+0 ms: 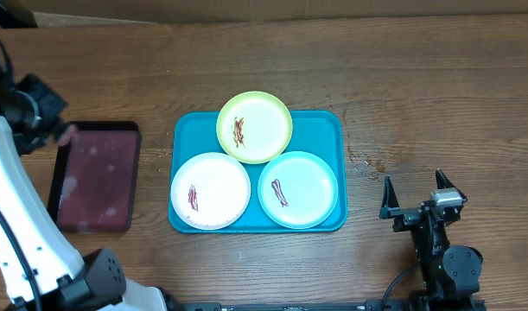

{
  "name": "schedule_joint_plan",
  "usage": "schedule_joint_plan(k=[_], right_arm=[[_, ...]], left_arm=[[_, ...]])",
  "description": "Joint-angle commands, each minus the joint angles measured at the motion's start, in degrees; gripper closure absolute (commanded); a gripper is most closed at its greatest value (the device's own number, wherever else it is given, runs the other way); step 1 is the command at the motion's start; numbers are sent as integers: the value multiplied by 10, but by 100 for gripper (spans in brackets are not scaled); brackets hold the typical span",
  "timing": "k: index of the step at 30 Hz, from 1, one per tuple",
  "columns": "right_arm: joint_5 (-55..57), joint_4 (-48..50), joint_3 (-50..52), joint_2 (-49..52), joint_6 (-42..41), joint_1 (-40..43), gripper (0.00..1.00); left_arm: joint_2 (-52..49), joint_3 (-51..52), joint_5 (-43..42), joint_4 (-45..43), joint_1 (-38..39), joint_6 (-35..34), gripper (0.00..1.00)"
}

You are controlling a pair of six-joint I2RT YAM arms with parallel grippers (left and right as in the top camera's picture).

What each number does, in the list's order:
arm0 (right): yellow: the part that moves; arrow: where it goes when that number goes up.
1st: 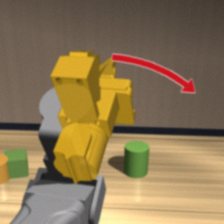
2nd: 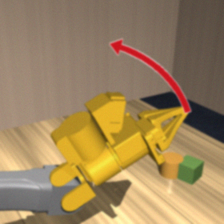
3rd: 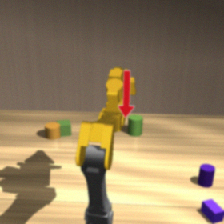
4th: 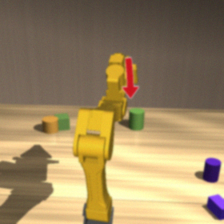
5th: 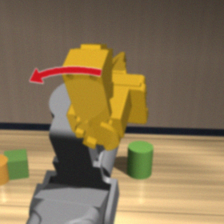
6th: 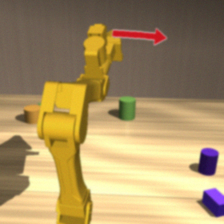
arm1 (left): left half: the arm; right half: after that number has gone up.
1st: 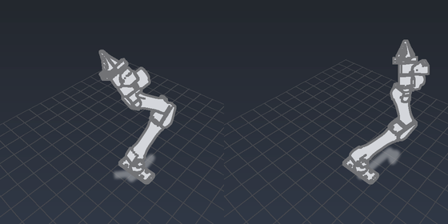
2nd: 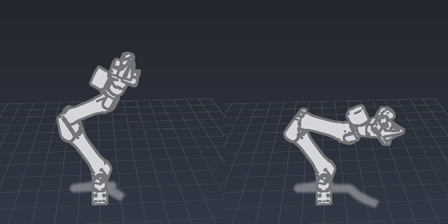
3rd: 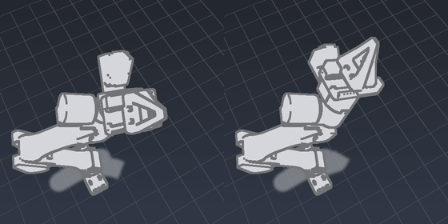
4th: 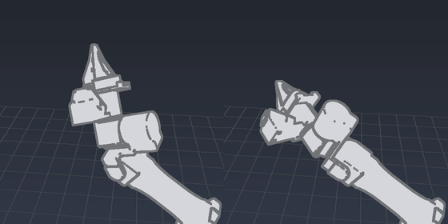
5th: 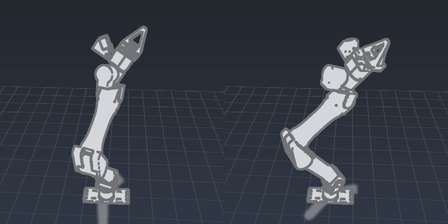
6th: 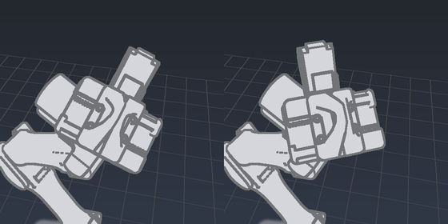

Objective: Clean dirty plates on tray and stack at the side
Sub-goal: 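Lift the sponge with the left gripper and carry it toward the tray, then place the sponge on the white plate and withdraw the left gripper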

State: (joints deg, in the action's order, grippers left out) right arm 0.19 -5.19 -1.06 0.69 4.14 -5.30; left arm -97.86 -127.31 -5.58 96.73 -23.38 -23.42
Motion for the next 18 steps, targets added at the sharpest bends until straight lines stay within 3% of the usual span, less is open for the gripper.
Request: schedule_joint_plan(k=[1,7,13,18], right_arm=[[-3,3,6,-3,2,-3,0],[-3,3,6,-3,2,-3,0],[-3,3,6,-3,2,-3,0],[-3,3,6,-3,2,-3,0]], left_arm=[[-14,61,-156,1,60,93,96],[-14,256,-170,-42,197,114,96],[-14,469,-158,-226,323,75,96],[-14,591,-70,-390,362,7,96]])
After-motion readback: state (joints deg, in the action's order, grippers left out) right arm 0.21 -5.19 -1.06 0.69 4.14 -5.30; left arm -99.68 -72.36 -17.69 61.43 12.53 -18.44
